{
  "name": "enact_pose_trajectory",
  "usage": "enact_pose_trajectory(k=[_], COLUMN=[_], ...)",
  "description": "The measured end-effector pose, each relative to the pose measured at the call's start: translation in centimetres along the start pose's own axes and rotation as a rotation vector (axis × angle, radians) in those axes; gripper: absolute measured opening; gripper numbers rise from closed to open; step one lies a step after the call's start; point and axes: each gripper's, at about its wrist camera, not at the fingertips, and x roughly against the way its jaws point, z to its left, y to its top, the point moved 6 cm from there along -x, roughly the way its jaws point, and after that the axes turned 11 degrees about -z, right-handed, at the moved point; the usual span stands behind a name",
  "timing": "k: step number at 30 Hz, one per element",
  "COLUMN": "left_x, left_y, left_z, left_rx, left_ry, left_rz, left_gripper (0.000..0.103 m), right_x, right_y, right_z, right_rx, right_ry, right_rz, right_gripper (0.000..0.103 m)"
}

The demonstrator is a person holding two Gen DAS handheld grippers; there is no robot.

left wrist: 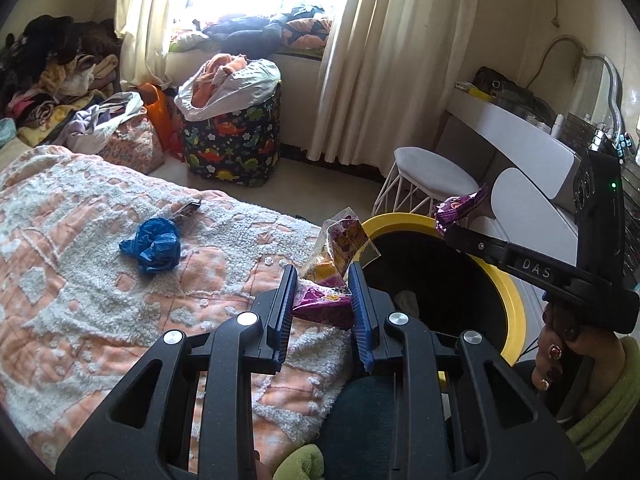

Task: Collect trash
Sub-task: 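Carry the snack wrapper and purple wrapper with both tools over the yellow bin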

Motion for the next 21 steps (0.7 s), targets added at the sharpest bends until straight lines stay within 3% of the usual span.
enact_pose_trajectory(k=[21], left_x=[-0.9], left_y=[-1.1], left_z=[-4.0], left_rx=[-0.073], left_ry=[-0.085], left_rz=[0.017], left_gripper=[0.020], right_x=[0.7], right_y=[0.6], right_z=[-4.0], right_rx=[-0.065], right_ry=[-0.081], right_rz=[-0.027], right_gripper=[0.010])
